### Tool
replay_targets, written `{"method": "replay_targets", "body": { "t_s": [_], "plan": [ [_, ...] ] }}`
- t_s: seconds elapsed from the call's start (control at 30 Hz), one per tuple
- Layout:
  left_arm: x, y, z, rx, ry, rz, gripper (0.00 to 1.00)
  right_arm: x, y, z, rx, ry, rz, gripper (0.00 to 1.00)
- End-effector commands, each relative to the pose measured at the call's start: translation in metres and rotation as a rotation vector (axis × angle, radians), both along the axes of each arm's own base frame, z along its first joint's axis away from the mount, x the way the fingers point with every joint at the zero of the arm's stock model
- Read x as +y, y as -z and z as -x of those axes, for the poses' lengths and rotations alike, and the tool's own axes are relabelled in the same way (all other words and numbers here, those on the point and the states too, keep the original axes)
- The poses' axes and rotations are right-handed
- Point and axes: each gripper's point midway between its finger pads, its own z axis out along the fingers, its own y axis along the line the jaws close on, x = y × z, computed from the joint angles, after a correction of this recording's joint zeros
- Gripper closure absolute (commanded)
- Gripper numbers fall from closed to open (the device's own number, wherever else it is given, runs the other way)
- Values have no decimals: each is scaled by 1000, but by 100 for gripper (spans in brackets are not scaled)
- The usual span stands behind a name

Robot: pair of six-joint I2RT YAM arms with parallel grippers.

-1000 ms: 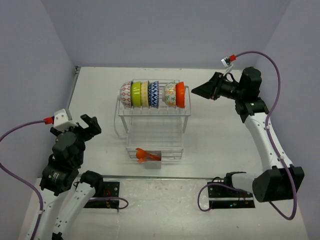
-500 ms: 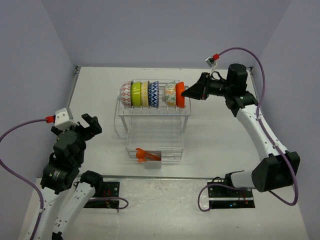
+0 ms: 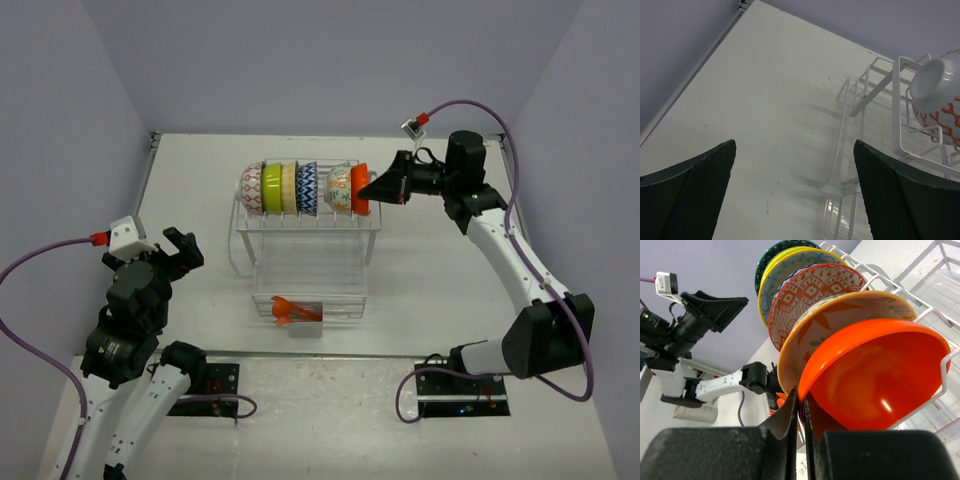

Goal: Unload the bowls from the dish rack

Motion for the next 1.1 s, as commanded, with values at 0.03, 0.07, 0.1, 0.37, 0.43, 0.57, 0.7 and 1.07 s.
{"method": "replay_targets", "body": {
  "t_s": [0.03,0.07,0.1,0.37,0.43,0.57,0.7,1.07],
  "plan": [
    [-1,-6,-3,-32,7,-3,0,-3,-10,-3,-79,31,-10,100],
    [0,-6,-3,-32,6,-3,0,-5,-9,-4,-73,42,-11,100],
    [-1,-6,-3,-31,6,-3,0,-7,-13,-2,-81,51,-18,100],
    [0,-6,-2,-34,6,-2,0,-16,-28,2,-93,71,-86,100],
    [0,-6,-2,-36,4,-1,0,-17,-33,4,-94,71,-105,100],
    [0,-7,-2,-37,4,0,0,-17,-47,8,-120,63,-129,100],
    [1,-7,-2,-39,1,0,0,-19,-59,11,-143,62,-153,100],
    [1,-7,-1,-42,-1,2,0,-28,-83,15,-204,106,-140,100]
  ]
}}
